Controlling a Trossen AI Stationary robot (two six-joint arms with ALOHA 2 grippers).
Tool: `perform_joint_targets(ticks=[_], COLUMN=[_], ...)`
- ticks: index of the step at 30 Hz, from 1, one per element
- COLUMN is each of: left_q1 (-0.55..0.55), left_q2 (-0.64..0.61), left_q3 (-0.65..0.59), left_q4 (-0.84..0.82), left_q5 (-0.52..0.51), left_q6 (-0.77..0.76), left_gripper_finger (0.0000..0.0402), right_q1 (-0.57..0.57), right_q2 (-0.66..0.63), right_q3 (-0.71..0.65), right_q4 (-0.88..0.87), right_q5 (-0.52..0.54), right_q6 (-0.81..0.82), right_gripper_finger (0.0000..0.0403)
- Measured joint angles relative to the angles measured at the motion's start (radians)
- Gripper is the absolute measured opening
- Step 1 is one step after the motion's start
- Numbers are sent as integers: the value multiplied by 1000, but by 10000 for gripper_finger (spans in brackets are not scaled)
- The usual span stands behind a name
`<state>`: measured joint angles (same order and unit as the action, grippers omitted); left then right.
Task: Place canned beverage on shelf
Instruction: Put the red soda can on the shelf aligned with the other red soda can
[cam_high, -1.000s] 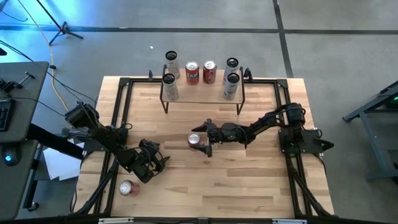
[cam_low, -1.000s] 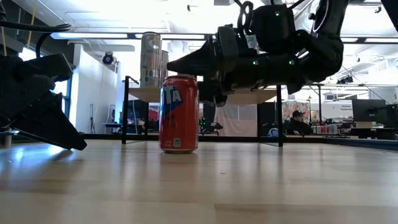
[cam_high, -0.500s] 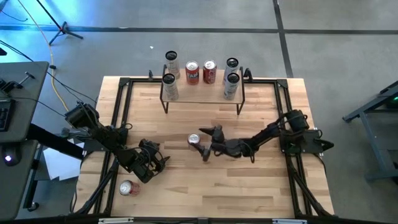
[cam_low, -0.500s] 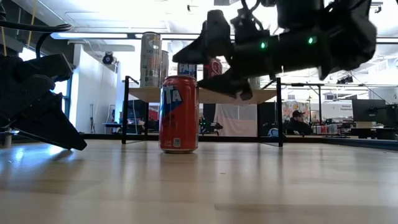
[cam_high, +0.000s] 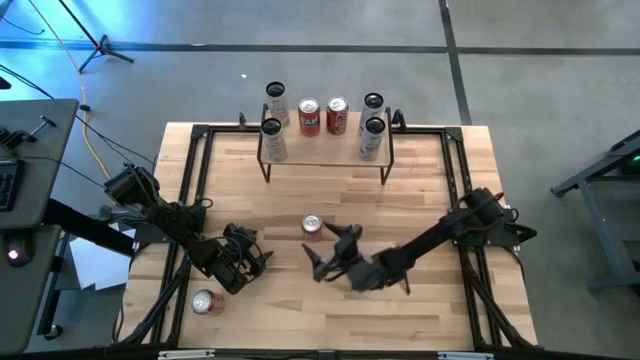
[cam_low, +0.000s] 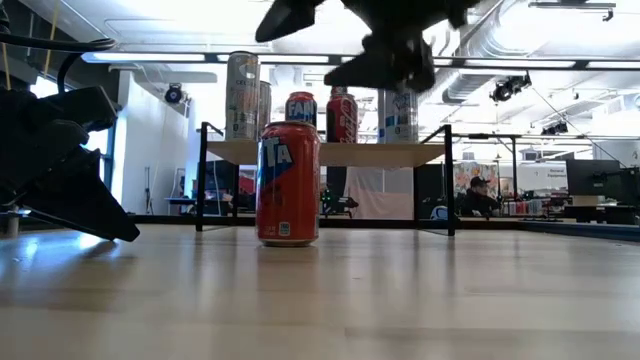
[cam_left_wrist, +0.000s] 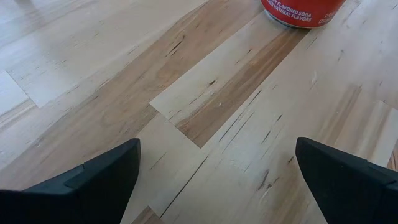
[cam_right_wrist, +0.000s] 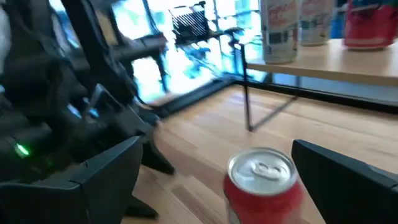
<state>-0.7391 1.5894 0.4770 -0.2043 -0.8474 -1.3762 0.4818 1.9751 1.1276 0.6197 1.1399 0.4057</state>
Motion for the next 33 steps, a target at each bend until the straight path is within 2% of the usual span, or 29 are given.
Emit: perform_joint_targets(ticks=[4,7,11,15,18,21,25,28,33], left_q1=[0,0,0,0,0,0,0,0,0], left_q2=[0,0,0,0,0,0,0,0,0], left_q3=[0,0,0,0,0,0,0,0,0], left_q4=[0,0,0,0,0,1,1,1,1], left_q5=[0,0,0,0,0,0,0,0,0], left_q6=[0,0,0,0,0,0,0,0,0], left_gripper_finger=[400,400,400,400,400,400,400,400,400], right_q1=[14,11,3,-3,7,49,120,166,219], right_q2=[9,45,89,93,75,49,43,39,35], right_q3=[174,281,362,370,370,371,371,371,371], right_q4=[-461,-654,-747,-746,-767,-806,-992,-1234,-1736], right_q5=[28,9,-30,-125,-137,-59,110,206,251], right_q6=[181,352,483,444,374,406,597,835,1280], right_gripper_finger=[400,400,400,400,400,400,400,400,400])
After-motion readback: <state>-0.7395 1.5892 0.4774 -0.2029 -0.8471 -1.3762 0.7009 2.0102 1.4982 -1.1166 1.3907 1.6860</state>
